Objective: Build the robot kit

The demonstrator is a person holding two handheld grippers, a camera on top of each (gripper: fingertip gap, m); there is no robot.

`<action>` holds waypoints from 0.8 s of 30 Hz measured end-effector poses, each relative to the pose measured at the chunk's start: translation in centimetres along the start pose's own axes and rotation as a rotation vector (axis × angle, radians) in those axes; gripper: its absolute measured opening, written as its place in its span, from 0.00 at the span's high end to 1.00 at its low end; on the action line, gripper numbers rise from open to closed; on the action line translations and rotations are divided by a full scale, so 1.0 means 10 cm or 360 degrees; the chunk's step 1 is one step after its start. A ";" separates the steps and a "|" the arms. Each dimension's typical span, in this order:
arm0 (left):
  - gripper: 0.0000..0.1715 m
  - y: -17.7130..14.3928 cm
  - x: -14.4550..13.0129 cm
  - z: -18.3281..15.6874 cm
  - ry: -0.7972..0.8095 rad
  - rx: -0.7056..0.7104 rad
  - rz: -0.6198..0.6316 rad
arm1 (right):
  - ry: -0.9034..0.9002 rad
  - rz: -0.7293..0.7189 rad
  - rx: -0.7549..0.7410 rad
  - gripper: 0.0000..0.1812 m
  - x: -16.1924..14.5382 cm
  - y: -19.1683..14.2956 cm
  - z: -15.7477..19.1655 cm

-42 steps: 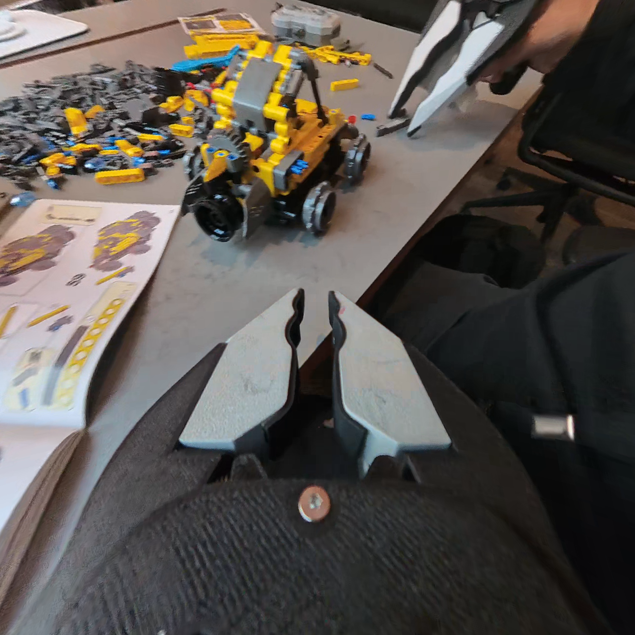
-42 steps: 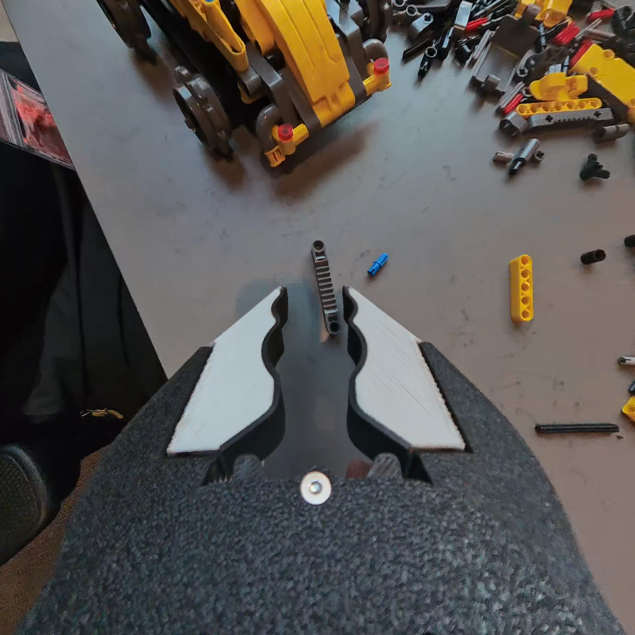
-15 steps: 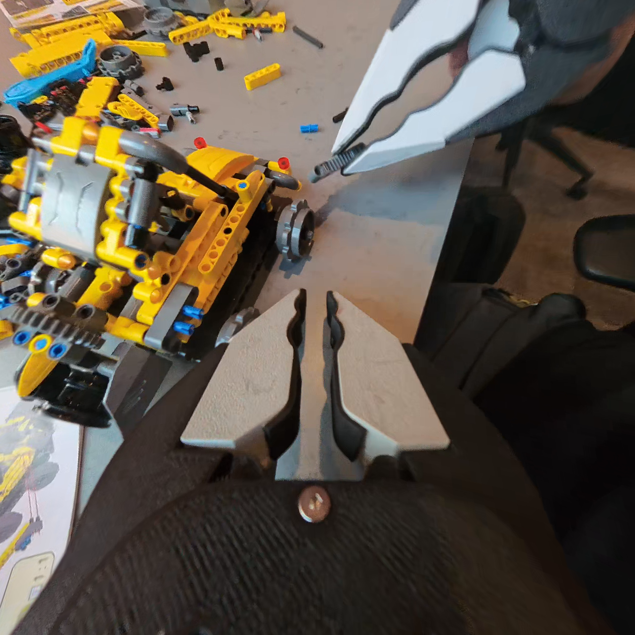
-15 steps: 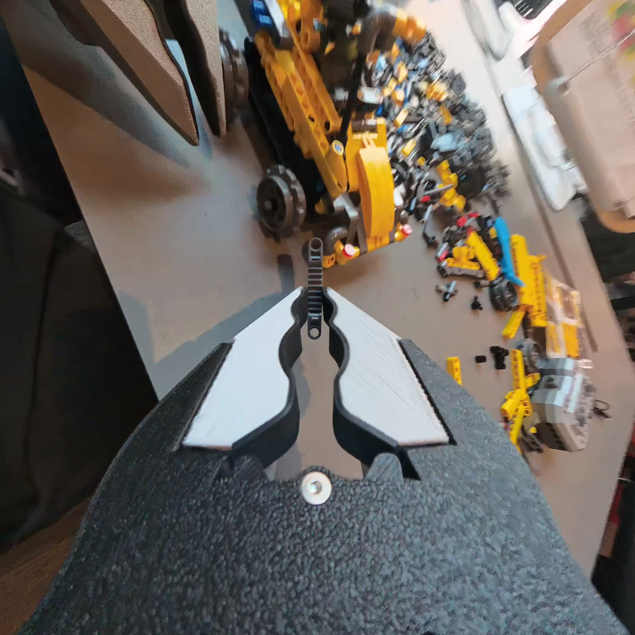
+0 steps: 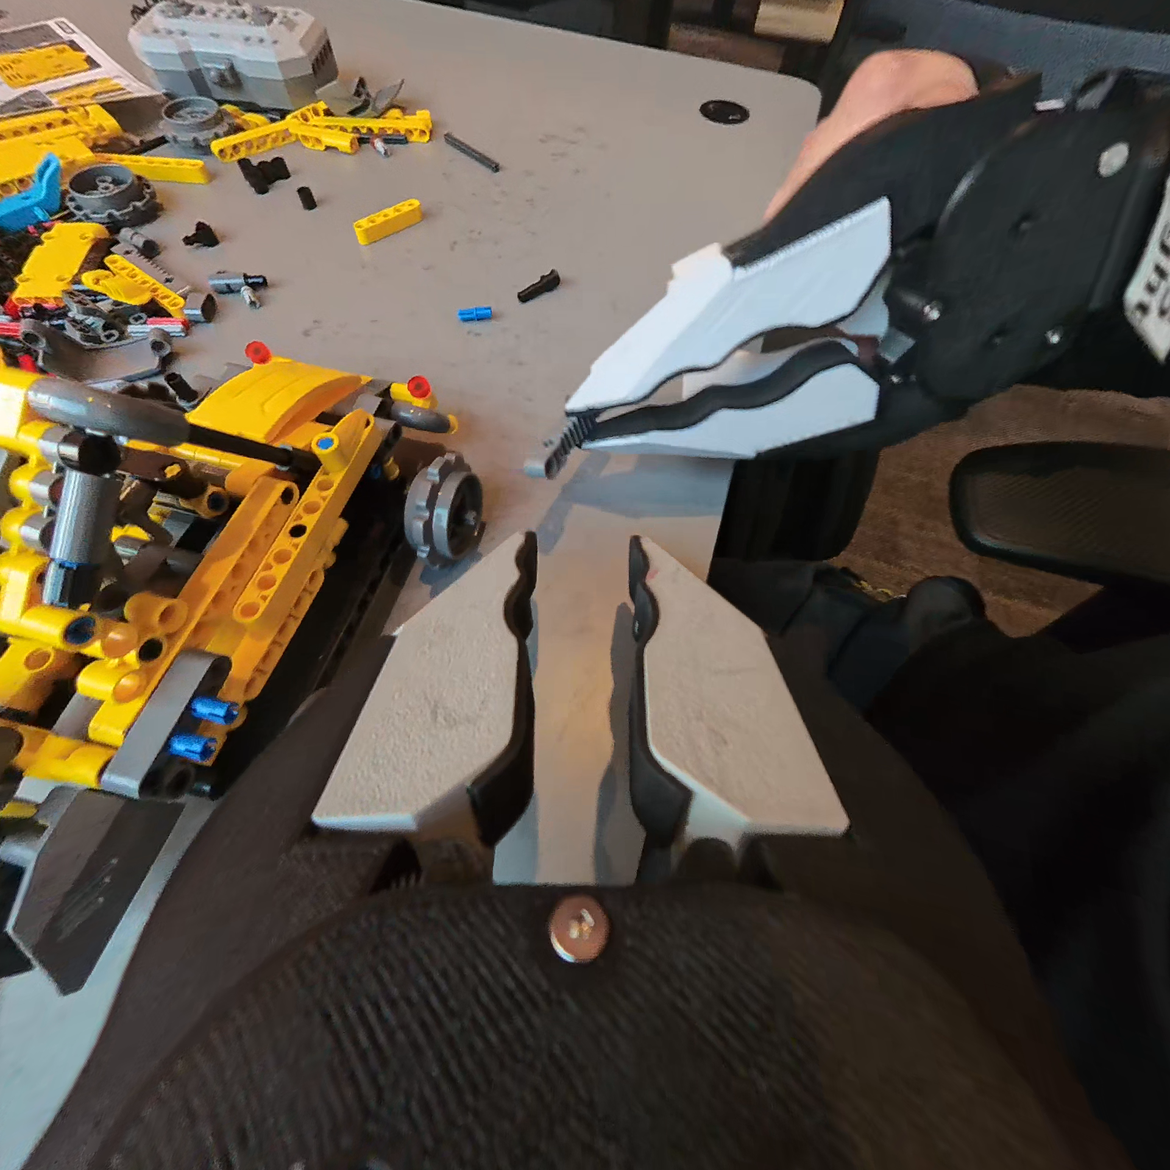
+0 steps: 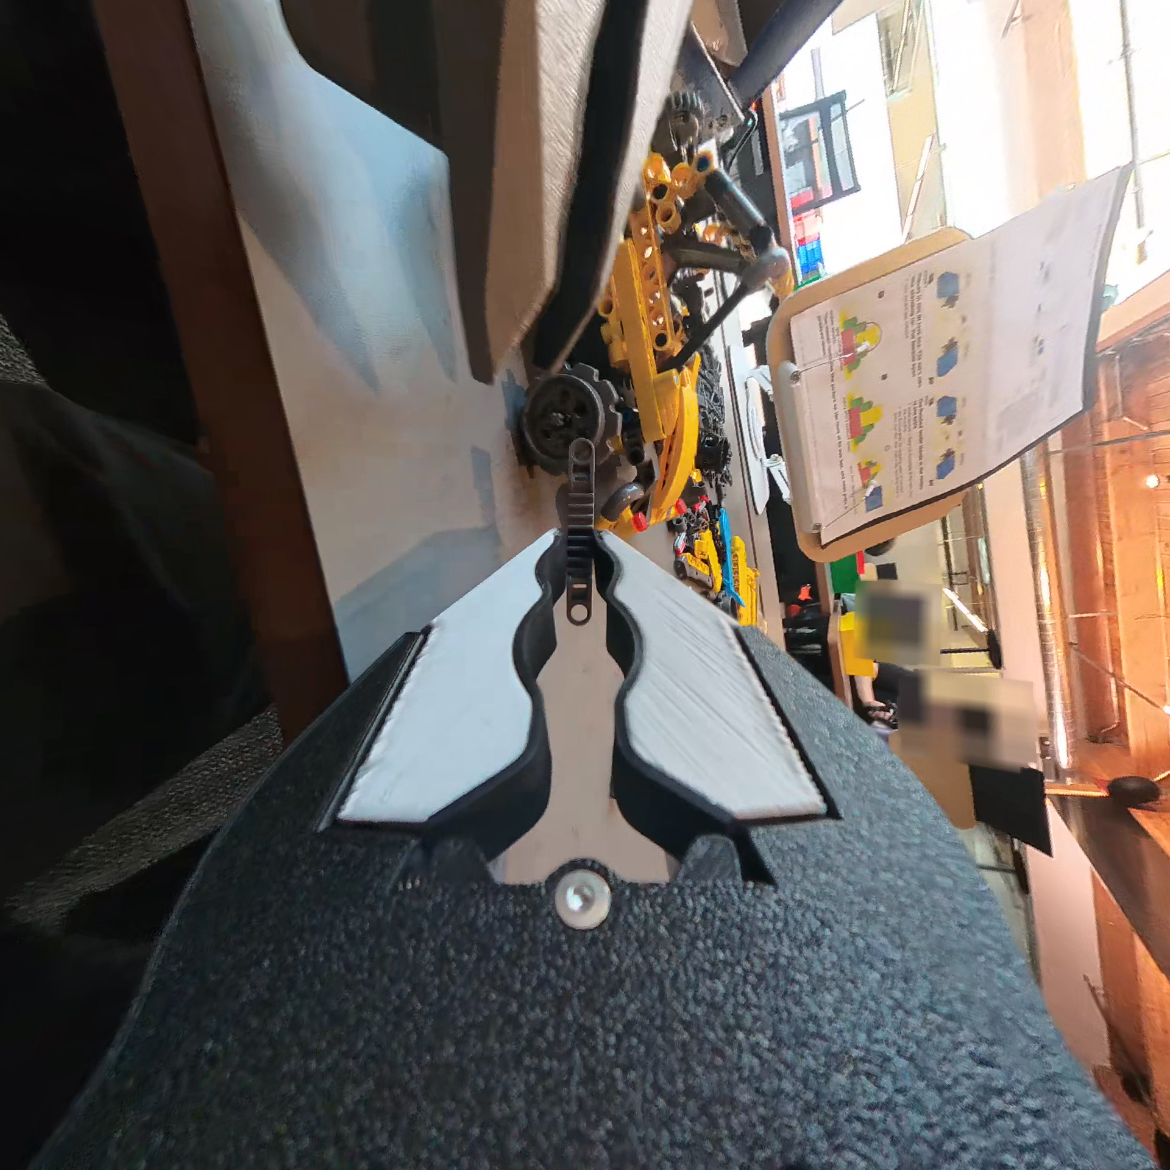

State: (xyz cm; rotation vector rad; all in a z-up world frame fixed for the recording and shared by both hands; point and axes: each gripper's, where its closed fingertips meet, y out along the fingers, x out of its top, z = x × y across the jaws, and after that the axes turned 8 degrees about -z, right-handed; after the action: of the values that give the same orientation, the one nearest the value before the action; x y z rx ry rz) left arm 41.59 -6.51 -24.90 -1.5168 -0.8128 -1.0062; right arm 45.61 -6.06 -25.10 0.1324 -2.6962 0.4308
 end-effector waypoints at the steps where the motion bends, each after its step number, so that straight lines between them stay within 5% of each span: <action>1: 0.85 0.02 0.01 0.00 -0.0006 0.0003 -0.0006 | -0.0018 -0.0019 0.0003 0.96 0.03 -0.01 0.02; 12: 0.94 0.05 -0.01 0.00 -0.0002 -0.0016 0.0019 | -0.0063 -0.0218 0.0083 0.95 0.33 0.01 0.11; 19: 0.96 -0.01 -0.24 0.20 0.0176 0.0284 0.0232 | 0.0495 -0.0222 0.0371 0.96 0.22 0.13 0.17; 24: 0.97 0.05 -0.32 0.20 0.0221 0.0367 0.0308 | 0.0901 -0.0185 0.0540 0.86 0.08 0.11 0.08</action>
State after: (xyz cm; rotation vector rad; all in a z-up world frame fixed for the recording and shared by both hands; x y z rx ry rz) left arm 41.05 -4.52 -28.08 -1.2866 -0.6466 -0.8341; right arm 44.37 -5.30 -25.79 0.2233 -2.0363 0.7584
